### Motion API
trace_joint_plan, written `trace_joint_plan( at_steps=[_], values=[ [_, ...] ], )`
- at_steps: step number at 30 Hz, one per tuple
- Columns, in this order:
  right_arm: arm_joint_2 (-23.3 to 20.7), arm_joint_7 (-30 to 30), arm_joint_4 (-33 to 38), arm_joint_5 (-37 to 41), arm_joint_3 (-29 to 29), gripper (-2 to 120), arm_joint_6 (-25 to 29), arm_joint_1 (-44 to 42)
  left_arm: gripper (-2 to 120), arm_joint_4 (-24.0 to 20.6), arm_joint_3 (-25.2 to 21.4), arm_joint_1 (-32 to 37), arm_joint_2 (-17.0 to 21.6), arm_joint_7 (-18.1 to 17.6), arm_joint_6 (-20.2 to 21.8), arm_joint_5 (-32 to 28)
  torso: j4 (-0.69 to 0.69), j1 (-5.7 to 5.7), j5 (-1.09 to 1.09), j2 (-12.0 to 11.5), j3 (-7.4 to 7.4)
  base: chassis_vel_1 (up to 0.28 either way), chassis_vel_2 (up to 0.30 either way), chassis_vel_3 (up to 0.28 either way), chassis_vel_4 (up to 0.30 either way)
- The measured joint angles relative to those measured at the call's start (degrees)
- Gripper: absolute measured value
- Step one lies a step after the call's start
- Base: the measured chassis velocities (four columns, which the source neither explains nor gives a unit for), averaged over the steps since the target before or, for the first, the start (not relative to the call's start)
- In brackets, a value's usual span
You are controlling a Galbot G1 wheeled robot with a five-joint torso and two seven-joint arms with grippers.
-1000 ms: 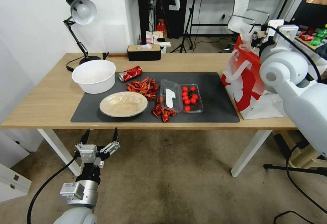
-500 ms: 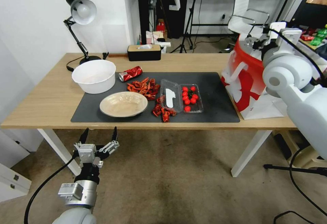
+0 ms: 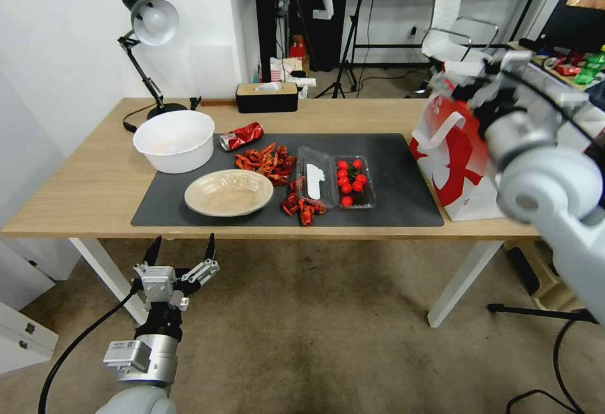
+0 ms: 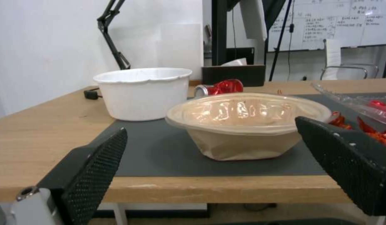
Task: Pick up the trash from the table and place it into the takeout bag.
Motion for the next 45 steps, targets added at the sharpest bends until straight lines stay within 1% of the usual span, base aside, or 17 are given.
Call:
trace_joint_plan(
  at_steps=[2, 3, 4, 6, 7, 9, 12, 14, 15, 16, 18, 20, 22, 23, 30, 33, 45],
  values=[
    [1.4, -2.5, 1.7, -3.1, 2.1, 100, 3.8, -6.2, 100, -0.1, 0.0, 0.4, -0.1, 0.1, -0.2, 0.0, 0.0, 0.0, -0.01, 0.0, 0.0, 0.0, 0.0, 0.0, 0.0],
    [2.1, -3.4, 2.3, -4.5, 2.8, 100, 4.7, -8.7, 100, -0.1, 0.0, 0.6, -0.1, 0.1, -0.3, 0.0, 0.01, 0.0, -0.01, 0.0, 0.0, 0.0, 0.0, 0.0, 0.0],
    [2.1, -3.4, 2.3, -4.5, 2.8, 100, 4.7, -8.7, 100, -0.1, 0.0, 0.6, -0.1, 0.1, -0.3, 0.0, 0.01, 0.0, -0.01, 0.0, 0.0, 0.0, 0.0, 0.0, 0.0],
    [4.7, -5.9, 3.6, -10.1, 4.9, 100, 8.4, -17.9, 100, -0.1, 0.2, 1.0, -0.2, 0.2, -0.7, 0.0, -0.01, 0.0, -0.01, 0.0, 0.0, 0.0, 0.0, 0.0, 0.0],
    [4.7, -5.9, 3.6, -10.1, 4.9, 100, 8.4, -17.9, 100, -0.1, 0.2, 1.0, -0.2, 0.2, -0.7, 0.0, -0.01, 0.0, -0.01, 0.0, 0.0, 0.0, 0.0, 0.0, 0.0],
    [7.3, -7.7, 3.8, -14.2, 6.7, 100, 11.2, -25.0, 100, -0.3, 0.2, 1.1, -0.1, 0.2, -0.8, 0.0, -0.01, 0.0, 0.02, 0.0, 0.0, 0.0, 0.0, 0.0, 0.0],
    [8.4, -8.3, 3.8, -15.6, 7.4, 100, 12.5, -27.4, 100, -0.4, 0.2, 1.2, -0.1, 0.2, -0.9, 0.0, -0.01, 0.0, -0.01, 0.0, 0.0, 0.0, 0.0, 0.0, 0.0],
    [12.0, -10.1, 3.0, -20.1, 8.4, 100, 17.1, -34.3, 100, -0.4, 0.3, 1.2, 0.0, 0.3, -1.0, -0.1, 0.0, 0.0, 0.01, 0.0, 0.0, 0.0, 0.0, 0.0, 0.0],
    [13.4, -10.5, 2.3, -21.8, 8.5, 100, 18.2, -36.4, 100, -0.4, 0.3, 1.2, 0.0, 0.3, -1.1, -0.1, -0.01, -0.01, -0.03, 0.0, 0.0, 0.0, 0.0, 0.0, 0.0],
    [13.4, -10.5, 2.3, -21.8, 8.5, 100, 18.2, -36.4, 100, -0.4, 0.3, 1.2, 0.0, 0.3, -1.1, -0.1, -0.01, -0.01, -0.03, 0.0, 0.0, 0.0, 0.0, 0.0, 0.0],
    [15.4, -11.0, 0.4, -24.1, 8.4, 100, 21.3, -39.5, 100, -0.4, 0.4, 1.2, 0.0, 0.3, -1.1, -0.1, 0.0, 0.0, -0.01, 0.0, 0.0, 0.0, 0.0, 0.0, 0.0],
    [15.9, -11.2, -0.2, -24.7, 8.2, 100, 21.9, -40.2, 100, -0.4, 0.4, 1.2, 0.1, 0.3, -1.1, -0.2, 0.0, -0.01, -0.02, 0.0, 0.0, 0.0, 0.0, 0.0, 0.0],
    [17.9, -11.6, -3.0, -26.7, 7.3, 100, 25.4, -43.0, 100, -0.4, 0.5, 1.2, 0.2, 0.3, -1.1, -0.2, 0.0, 0.0, 0.01, 0.0, 0.0, 0.0, 0.0, 0.0, 0.0],
    [18.4, -11.6, -3.9, -27.1, 7.1, 100, 25.9, -43.8, 100, -0.4, 0.5, 1.2, 0.2, 0.4, -1.1, -0.2, 0.0, 0.0, -0.03, 0.0, 0.0, 0.0, 0.0, 0.0, 0.0],
    [19.2, -12.0, -6.9, -27.5, 7.0, 100, 27.0, -45.5, 100, -0.1, 0.5, 1.3, 0.3, 0.5, -1.1, -0.3, 0.0, -0.01, -0.01, 0.0, 0.0, 0.0, 0.0, 0.0, 0.0],
    [19.5, -12.8, -8.7, -27.6, 6.8, 100, 28.7, -45.9, 100, 0.1, 0.5, 1.2, 0.2, 0.5, -1.2, -0.4, 0.0, -0.01, -0.01, 0.0, 0.0, 0.0, 0.0, 0.0, 0.0],
    [19.8, -13.2, -9.3, -27.4, 6.6, 100, 28.7, -46.1, 100, 0.2, 0.2, 1.0, 0.5, 0.4, -1.1, -0.6, 0.0, 0.01, -0.01, 0.0, 0.01, 0.0, 0.0, 0.0, 0.0]
  ],
)
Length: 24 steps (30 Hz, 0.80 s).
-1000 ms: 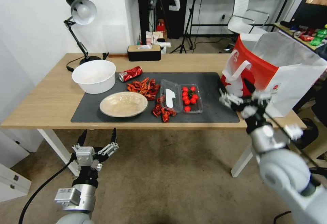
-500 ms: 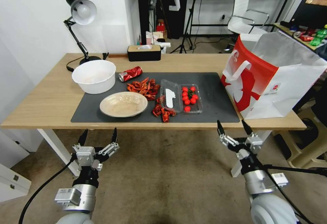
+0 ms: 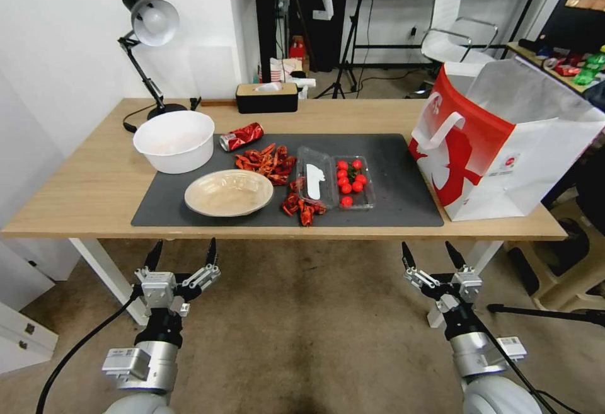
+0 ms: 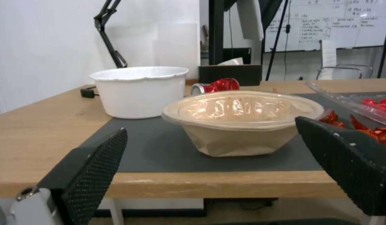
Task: Pick up the trash from the table and place it into the takeout bag.
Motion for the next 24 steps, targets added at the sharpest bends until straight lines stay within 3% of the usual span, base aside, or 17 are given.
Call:
trace_joint_plan(
  at_steps=[15, 21, 23, 24],
  values=[
    [-0.2, 0.1, 0.6, 0.1, 0.2, 100, -0.5, 0.0, 100, 0.6, 0.1, -0.6, 0.1, 0.0, 0.1, -0.2, 0.0, 0.0, 0.0, 0.0, 0.0, 0.0, 0.0, 0.0, 0.0],
    [-0.2, 0.2, 0.9, 0.0, 0.3, 100, -0.7, -0.1, 100, 0.3, 0.7, -1.5, 1.1, -1.0, 2.6, -7.0, 0.0, 0.0, 0.0, 0.0, 0.0, 0.0, 0.0, 0.0, 0.0],
    [-0.3, 0.2, 1.1, 0.0, 0.5, 100, -0.7, -0.2, 100, -1.6, 1.6, -3.1, 2.9, -4.0, 7.5, -18.0, 0.0, 0.0, 0.0, 0.0, 0.0, 0.0, 0.0, 0.0, 0.0],
    [-0.3, 0.2, 1.1, 0.0, 0.5, 100, -0.7, -0.2, 100, -1.6, 1.6, -3.1, 2.9, -4.0, 7.5, -18.0, 0.0, 0.0, 0.0, 0.0, 0.0, 0.0, 0.0, 0.0, 0.0]
  ],
)
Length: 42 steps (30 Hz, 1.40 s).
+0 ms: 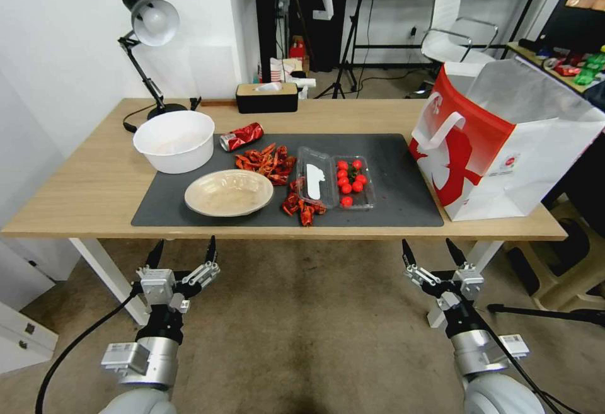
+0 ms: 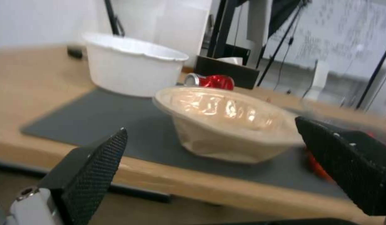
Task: Pick up the trash from the table and place it into the takeout bag.
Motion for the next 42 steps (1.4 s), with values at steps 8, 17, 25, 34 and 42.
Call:
trace_joint_plan(
  at_steps=[8, 17, 25, 34, 42],
  values=[
    [-0.4, 0.1, 0.1, 0.0, 0.4, 100, -0.2, 0.0, 100, -2.5, 0.5, -5.7, 3.7, -9.1, 8.3, -24.5, -0.01, 0.0, 0.0, 0.0, 0.0, 0.0, 0.0, 0.0, 0.0],
    [-2.9, 0.5, -0.3, -0.1, -1.9, 100, -2.0, 3.2, 100, -1.2, -2.5, -12.2, 6.7, -23.0, 17.0, -51.8, -0.01, 0.0, 0.01, 0.0, 0.0, 0.0, 0.0, 0.0, 0.0],
    [-3.1, 0.6, -0.3, -0.1, -2.3, 100, -2.5, 3.6, 100, 2.3, -2.0, -16.1, 6.9, -23.1, 16.8, -52.6, 0.0, 0.0, 0.0, 0.0, 0.0, 0.0, 0.0, 0.0, 0.0],
    [-3.0, 1.2, -0.4, -0.7, -2.9, 100, -3.0, 4.2, 100, 4.5, -1.9, -19.4, 8.2, -23.6, 16.7, -52.4, 0.0, 0.0, 0.0, 0.0, 0.0, 0.0, 0.0, 0.0, 0.0],
    [-2.7, 1.7, -0.5, -1.2, -3.1, 100, -3.8, 4.6, 99, 7.1, -0.9, -22.4, 8.7, -24.1, 17.1, -53.2, 0.0, 0.0, 0.0, 0.0, 0.0, 0.0, 0.0, 0.0, 0.0]
  ],
)
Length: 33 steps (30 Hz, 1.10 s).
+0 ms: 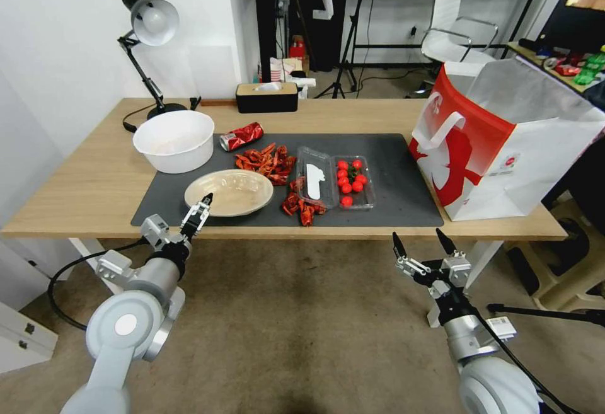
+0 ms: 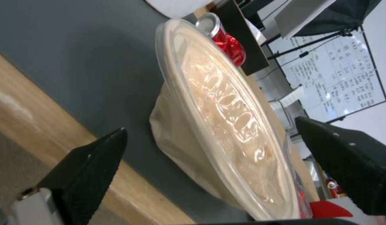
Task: Pick up the trash from the table and place it into the takeout bag.
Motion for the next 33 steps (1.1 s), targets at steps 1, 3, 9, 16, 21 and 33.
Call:
trace_joint_plan(
  at_steps=[1, 3, 9, 16, 21, 33],
  values=[
    [0.0, 0.0, 0.0, 0.0, 0.0, 100, 0.0, 0.0, 99, 0.0, 0.0, 0.0, 0.0, 0.0, 0.0, 0.0, 0.0, 0.0, 0.0, 0.0, 0.0, 0.0, 0.0, 0.0, 0.0],
    [0.1, 0.1, -0.1, -0.1, 0.0, 100, -0.2, 0.1, 90, 0.8, 0.3, -1.0, 0.1, -0.4, 0.0, -0.4, -0.01, 0.0, 0.0, 0.0, 0.0, 0.0, 0.0, 0.0, 0.0],
    [0.3, 0.2, -0.5, -0.1, -0.1, 100, -0.3, 0.1, 73, 2.0, 0.7, -2.1, 0.7, -0.8, 0.6, -0.9, 0.0, -0.01, 0.0, 0.0, 0.0, 0.0, 0.0, 0.0, 0.0],
    [0.3, 0.4, -1.2, -0.1, -0.1, 100, -0.4, 0.6, 47, 2.7, 0.9, -3.0, 1.3, -0.8, 0.7, -1.0, 0.0, 0.0, 0.0, 0.0, 0.0, 0.0, 0.0, 0.0, 0.0],
    [0.4, 0.5, -1.6, -0.1, -0.5, 100, -0.4, 0.9, 26, 3.0, 0.9, -3.1, 1.7, -0.8, 0.6, -1.0, 0.0, 0.0, 0.0, 0.0, -0.01, 0.0, 0.0, 0.0, 0.0],
    [0.1, 0.7, -1.5, -0.1, -0.6, 100, -0.4, 0.9, 0, 2.4, 1.2, -3.8, 2.4, 1.4, -0.3, 1.0, 0.0, 0.0, 0.0, 0.0, -0.01, 0.0, 0.0, 0.0, 0.0]
  ],
)
